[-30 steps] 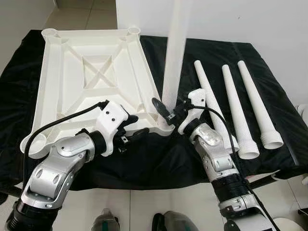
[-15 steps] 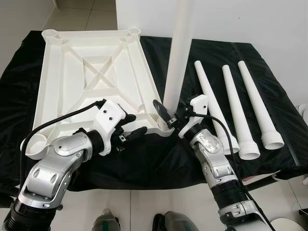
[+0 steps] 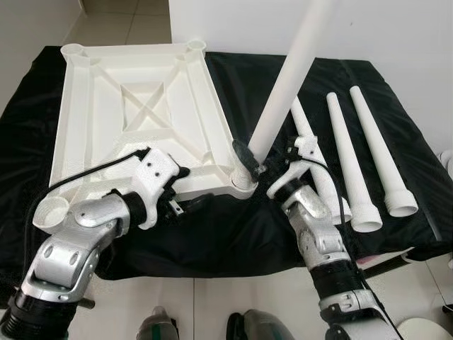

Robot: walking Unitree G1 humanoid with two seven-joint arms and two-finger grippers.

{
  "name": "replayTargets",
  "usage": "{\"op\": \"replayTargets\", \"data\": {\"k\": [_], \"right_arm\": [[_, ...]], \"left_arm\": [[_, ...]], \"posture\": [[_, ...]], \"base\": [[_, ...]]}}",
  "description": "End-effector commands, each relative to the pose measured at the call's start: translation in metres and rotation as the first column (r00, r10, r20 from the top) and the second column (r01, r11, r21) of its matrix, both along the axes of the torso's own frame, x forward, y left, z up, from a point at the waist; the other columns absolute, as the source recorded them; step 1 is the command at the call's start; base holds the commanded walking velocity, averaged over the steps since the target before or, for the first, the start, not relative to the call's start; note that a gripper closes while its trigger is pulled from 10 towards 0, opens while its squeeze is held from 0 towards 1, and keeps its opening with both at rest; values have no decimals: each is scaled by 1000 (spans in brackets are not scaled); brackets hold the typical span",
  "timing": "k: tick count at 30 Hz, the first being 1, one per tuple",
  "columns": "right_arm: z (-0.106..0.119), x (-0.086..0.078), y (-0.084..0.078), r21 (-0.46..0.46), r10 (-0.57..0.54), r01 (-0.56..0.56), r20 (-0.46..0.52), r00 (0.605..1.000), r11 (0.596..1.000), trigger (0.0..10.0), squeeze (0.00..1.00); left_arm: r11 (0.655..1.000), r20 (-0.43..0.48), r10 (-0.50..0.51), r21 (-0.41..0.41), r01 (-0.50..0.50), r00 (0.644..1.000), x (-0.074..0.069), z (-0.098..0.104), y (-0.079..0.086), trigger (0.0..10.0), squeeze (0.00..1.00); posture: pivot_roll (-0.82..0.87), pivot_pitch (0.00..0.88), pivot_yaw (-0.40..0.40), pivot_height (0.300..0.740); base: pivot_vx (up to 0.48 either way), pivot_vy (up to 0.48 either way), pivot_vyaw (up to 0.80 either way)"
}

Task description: Building children table

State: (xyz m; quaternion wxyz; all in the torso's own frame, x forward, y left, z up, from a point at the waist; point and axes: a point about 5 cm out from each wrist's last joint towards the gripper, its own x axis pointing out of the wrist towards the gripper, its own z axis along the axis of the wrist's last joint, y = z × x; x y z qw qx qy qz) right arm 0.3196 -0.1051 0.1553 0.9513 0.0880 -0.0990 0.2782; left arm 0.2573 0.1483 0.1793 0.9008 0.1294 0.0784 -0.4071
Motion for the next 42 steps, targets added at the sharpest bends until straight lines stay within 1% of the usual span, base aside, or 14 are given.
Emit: {"op": "replayTargets", "data": {"k": [1, 5, 8, 9, 10, 11, 12, 15, 17, 22, 24, 30, 33, 42], "right_arm": [[6, 6, -15, 32, -57, 58, -24, 998, 998, 10000, 0], [27, 10, -13, 77, -23, 21, 26, 999, 997, 10000, 0], [43, 13, -10, 87, 5, -11, 71, 997, 996, 10000, 0], [51, 15, -8, 91, 23, -31, 94, 995, 995, 10000, 0], [51, 15, -8, 91, 23, -31, 94, 995, 995, 10000, 0], [56, 16, -8, 92, 34, -45, 109, 993, 995, 10000, 0], [62, 17, -7, 97, 50, -61, 121, 991, 993, 10000, 0], [66, 18, -6, 97, 61, -74, 132, 989, 992, 10000, 0], [71, 18, -4, 71, 95, -107, 155, 983, 992, 10000, 0], [73, 17, 0, 9, 162, -166, 167, 973, 986, 10000, 0], [63, 16, -2, -113, 226, -212, 127, 966, 971, 10000, 0], [57, 16, -4, -191, 276, -255, 92, 957, 948, 10000, 0], [52, 18, -8, -279, 309, -284, 52, 949, 917, 10000, 0], [54, 16, -10, -328, 363, -331, 42, 931, 885, 10000, 0]], "left_arm": [[1000, 10, -3, 20, 3, 1000, 6, 4, 11, 10000, 1000], [997, 60, 44, 56, -47, 997, 19, 16, 28, 10000, 1000], [996, 110, 79, 38, -83, 991, 31, 33, 37, 10000, 1000], [995, 137, 92, 11, -94, 986, 37, 44, 40, 10000, 635], [995, 137, 92, 11, -94, 986, 37, 44, 40, 10000, 635], [995, 155, 100, -12, -99, 983, 41, 52, 41, 10000, 149], [995, 166, 96, -52, -89, 981, 45, 61, 39, 10000, 0], [993, 178, 84, -96, -68, 980, 47, 70, 35, 10000, 0], [981, 186, 41, -195, -4, 982, 52, 85, 20, 10000, 0], [964, 190, -28, -254, 77, 981, 55, 96, 3, 10000, 0], [926, 195, -108, -337, 170, 975, 57, 112, -20, 10000, 0], [909, 194, -166, -350, 227, 967, 59, 119, -35, 10000, 0], [907, 170, -179, -354, 229, 969, 68, 125, -44, 10000, 0], [887, 169, -265, -342, 309, 949, 63, 130, -62, 10000, 0]], "posture": [[-28, 55, -40, 740], [-26, 47, -47, 740], [-24, 40, -53, 740], [-26, 33, -54, 740], [-26, 33, -54, 740], [-26, 28, -56, 740], [-26, 23, -58, 740], [-26, 22, -59, 740], [-31, 15, -57, 740], [-33, 11, -56, 740], [-39, 4, -56, 740], [-42, 9, -57, 740], [-52, 12, -50, 740], [-62, 18, -44, 740]], "base": [[0, 0, 0], [0, 0, 0], [0, 0, 0], [0, 0, 0], [0, 0, 0], [0, 0, 0], [0, 0, 0], [0, 0, 0], [0, 0, 0], [0, 0, 0], [0, 0, 0], [0, 0, 0], [0, 0, 0], [0, 0, 0]]}}
